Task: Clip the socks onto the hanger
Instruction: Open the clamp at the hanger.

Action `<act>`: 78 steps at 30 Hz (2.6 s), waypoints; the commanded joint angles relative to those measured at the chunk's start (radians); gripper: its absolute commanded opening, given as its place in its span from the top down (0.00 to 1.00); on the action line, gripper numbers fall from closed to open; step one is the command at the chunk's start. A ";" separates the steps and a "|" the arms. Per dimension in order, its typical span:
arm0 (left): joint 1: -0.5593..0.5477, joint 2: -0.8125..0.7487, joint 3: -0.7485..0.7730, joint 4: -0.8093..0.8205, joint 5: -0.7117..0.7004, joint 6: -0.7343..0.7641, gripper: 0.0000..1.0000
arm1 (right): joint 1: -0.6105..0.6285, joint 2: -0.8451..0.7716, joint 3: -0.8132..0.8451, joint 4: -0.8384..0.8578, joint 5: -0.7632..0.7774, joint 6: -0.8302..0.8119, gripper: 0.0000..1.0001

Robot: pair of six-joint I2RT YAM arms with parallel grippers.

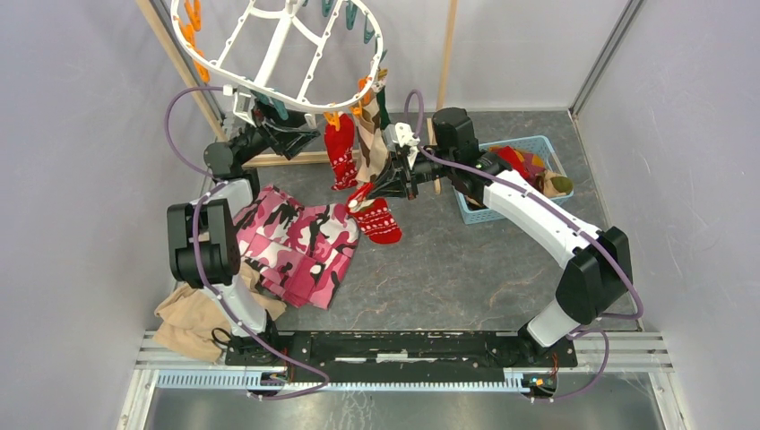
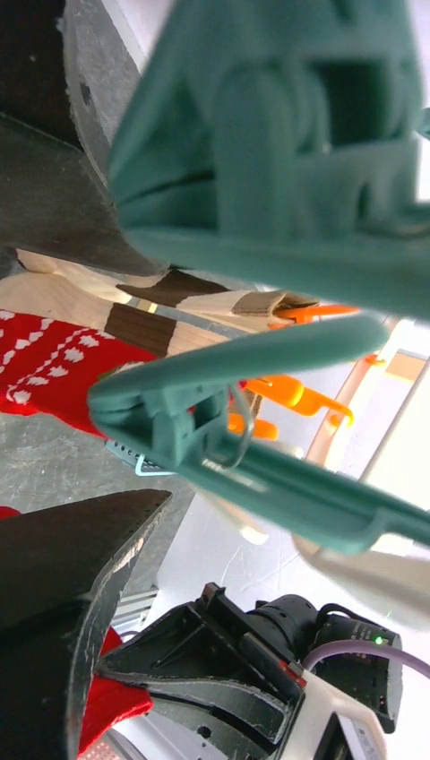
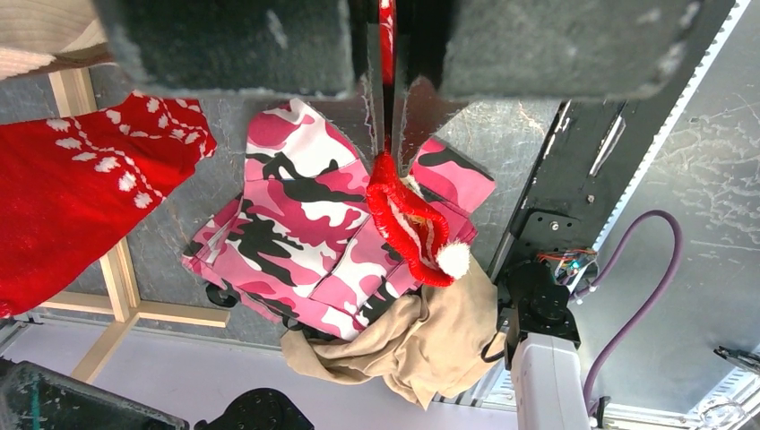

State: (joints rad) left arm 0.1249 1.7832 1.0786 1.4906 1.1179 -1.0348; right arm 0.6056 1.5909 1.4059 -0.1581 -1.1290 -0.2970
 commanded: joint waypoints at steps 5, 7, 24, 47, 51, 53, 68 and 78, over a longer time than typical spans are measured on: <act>-0.004 -0.137 -0.129 0.247 -0.056 0.163 0.07 | -0.004 -0.007 0.039 -0.002 -0.024 -0.025 0.99; -0.013 -0.148 -0.139 0.247 -0.070 0.188 0.07 | -0.005 -0.013 0.038 -0.002 -0.025 -0.026 0.99; -0.066 -0.173 -0.158 0.247 -0.231 0.378 0.07 | -0.007 -0.047 0.021 -0.042 -0.022 -0.076 0.99; -0.189 -0.193 -0.245 0.247 -0.451 0.597 0.00 | -0.025 -0.052 0.010 -0.044 -0.032 -0.084 0.99; -0.193 -0.173 -0.219 0.247 -0.466 0.578 0.00 | -0.029 -0.055 0.009 -0.047 -0.032 -0.088 0.98; -0.202 -0.163 -0.202 0.246 -0.466 0.563 0.00 | -0.030 -0.052 0.010 -0.046 -0.033 -0.088 0.98; -0.240 -0.086 -0.104 0.247 -0.454 0.482 0.10 | -0.041 -0.054 0.010 -0.048 -0.043 -0.089 0.98; -0.241 -0.073 -0.056 0.247 -0.441 0.408 0.21 | -0.052 -0.058 0.005 -0.049 -0.049 -0.093 0.98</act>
State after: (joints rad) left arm -0.1135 1.7050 0.9855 1.5063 0.6804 -0.5705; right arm 0.5617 1.5700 1.4059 -0.2127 -1.1519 -0.3737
